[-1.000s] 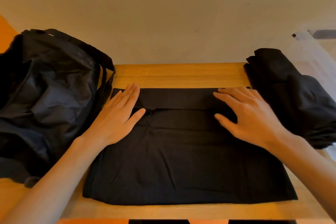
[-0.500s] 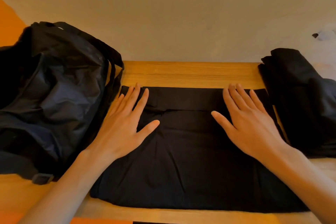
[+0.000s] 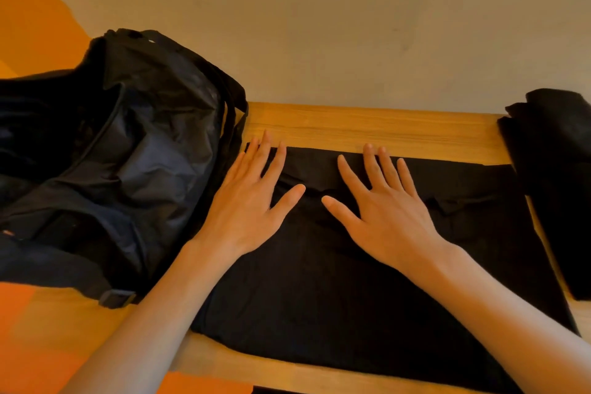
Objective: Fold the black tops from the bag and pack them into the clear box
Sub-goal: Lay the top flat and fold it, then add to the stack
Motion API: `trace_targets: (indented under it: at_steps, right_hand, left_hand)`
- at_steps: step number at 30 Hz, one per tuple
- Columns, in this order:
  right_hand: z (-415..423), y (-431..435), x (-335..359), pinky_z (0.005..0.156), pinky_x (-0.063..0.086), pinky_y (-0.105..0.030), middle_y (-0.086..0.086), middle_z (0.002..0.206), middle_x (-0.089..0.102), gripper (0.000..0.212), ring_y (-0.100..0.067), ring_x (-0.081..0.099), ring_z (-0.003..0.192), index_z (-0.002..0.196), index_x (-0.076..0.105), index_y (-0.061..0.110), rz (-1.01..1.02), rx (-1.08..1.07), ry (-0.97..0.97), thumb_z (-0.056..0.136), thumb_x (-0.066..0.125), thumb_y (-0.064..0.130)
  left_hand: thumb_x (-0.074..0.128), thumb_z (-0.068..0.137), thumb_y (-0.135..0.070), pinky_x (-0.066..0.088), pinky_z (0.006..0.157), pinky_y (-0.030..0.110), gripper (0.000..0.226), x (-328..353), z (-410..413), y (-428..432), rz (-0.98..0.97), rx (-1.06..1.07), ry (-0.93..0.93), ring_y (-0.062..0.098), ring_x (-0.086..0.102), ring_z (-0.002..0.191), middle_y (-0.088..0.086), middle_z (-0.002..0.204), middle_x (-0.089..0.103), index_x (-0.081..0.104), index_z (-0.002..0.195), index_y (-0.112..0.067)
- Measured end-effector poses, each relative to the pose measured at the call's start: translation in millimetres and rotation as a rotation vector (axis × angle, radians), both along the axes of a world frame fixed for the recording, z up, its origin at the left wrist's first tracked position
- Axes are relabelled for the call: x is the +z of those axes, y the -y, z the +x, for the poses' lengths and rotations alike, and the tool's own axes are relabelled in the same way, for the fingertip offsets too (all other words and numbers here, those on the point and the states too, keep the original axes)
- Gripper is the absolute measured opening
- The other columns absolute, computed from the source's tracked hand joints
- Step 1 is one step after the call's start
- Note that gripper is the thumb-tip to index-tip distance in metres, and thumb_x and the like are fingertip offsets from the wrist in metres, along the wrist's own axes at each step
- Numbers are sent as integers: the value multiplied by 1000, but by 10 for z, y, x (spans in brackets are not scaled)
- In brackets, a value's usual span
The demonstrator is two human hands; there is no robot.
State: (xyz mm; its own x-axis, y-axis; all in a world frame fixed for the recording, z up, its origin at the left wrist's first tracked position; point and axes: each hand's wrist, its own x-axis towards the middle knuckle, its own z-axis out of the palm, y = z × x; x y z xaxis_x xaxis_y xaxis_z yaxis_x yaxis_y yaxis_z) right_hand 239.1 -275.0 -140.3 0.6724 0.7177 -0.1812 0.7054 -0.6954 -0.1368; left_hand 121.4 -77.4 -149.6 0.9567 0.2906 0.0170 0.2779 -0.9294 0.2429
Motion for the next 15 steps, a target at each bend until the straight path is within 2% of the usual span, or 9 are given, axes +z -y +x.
trace_targets:
  at_steps: [3, 6, 12, 15]
  right_hand:
    - [-135, -288, 27, 126, -13, -43, -2, 167, -25, 73, -20, -27, 152, 159, -15, 39, 115, 100, 4, 98, 3, 74]
    - [-237, -479, -100, 127, -9, -47, -3, 168, -22, 68, -22, -26, 153, 160, -13, 38, 113, 177, 20, 102, 6, 68]
    - [-230, -445, -139, 126, -6, -56, -3, 169, -19, 61, -27, -27, 153, 157, -7, 51, 88, 247, 14, 100, 2, 69]
    - [-236, -345, -5, 127, -9, -49, 0, 170, -15, 59, -24, -24, 154, 159, 5, 50, 116, 339, -74, 102, 8, 65]
  left_hand:
    - [11, 104, -63, -2, 128, 34, 76, 46, -98, 17, 7, -81, 73, 10, -18, 155, -1, 170, -18, 0, 164, -19]
    - [3, 100, -67, -1, 129, 36, 80, -7, -189, -29, 26, -66, -34, 5, -22, 153, -2, 170, -17, -4, 163, -17]
    - [-3, 98, -68, -2, 129, 36, 82, -73, -219, -93, -23, -30, -26, 2, -16, 154, -5, 171, -8, 5, 164, -20]
    - [5, 100, -66, 1, 129, 34, 79, -10, -155, -91, -80, 12, 0, 5, -7, 156, -4, 172, 2, 16, 163, -20]
